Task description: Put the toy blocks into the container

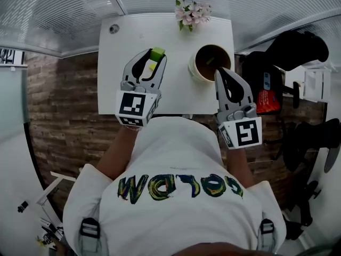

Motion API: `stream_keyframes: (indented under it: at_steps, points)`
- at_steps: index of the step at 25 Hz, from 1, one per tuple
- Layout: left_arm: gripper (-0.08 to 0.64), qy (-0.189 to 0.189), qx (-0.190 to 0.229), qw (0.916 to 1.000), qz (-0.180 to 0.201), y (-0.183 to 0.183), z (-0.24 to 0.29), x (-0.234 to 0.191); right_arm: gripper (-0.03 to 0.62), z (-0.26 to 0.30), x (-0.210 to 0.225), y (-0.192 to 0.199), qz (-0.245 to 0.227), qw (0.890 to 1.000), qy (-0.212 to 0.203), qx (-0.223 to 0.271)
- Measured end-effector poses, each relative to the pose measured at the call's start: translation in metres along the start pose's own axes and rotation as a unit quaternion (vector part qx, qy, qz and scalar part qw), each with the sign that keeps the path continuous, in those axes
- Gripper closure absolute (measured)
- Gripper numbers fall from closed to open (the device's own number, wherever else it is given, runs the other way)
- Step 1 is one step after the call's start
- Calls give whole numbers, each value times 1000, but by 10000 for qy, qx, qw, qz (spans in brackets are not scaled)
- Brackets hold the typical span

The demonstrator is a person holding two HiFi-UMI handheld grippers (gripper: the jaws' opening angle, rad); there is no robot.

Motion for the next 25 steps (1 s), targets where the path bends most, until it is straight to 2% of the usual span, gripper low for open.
stream_keyframes:
  at_steps: [6, 12, 25]
  points:
    - [405, -12, 370, 9992, -158, -20, -17, 6, 584, 2, 0, 0, -10, 10000, -42, -9]
    - [405, 154, 465, 9987, -133, -24, -14, 13, 584, -1, 2, 1, -7, 10000, 45, -53]
    - [405, 1092, 452, 9928, -184, -28, 21, 63, 584, -38, 27, 11, 97, 9970, 727, -238]
Point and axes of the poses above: the fingertips, and each gripper's own axes: z forward along the fingers, x to its right, y out of its underside, the point moved 10 cm from there along -z, backward along the fingers, and after that the axes turned 3 degrees about -y, right-handed, at the moved point
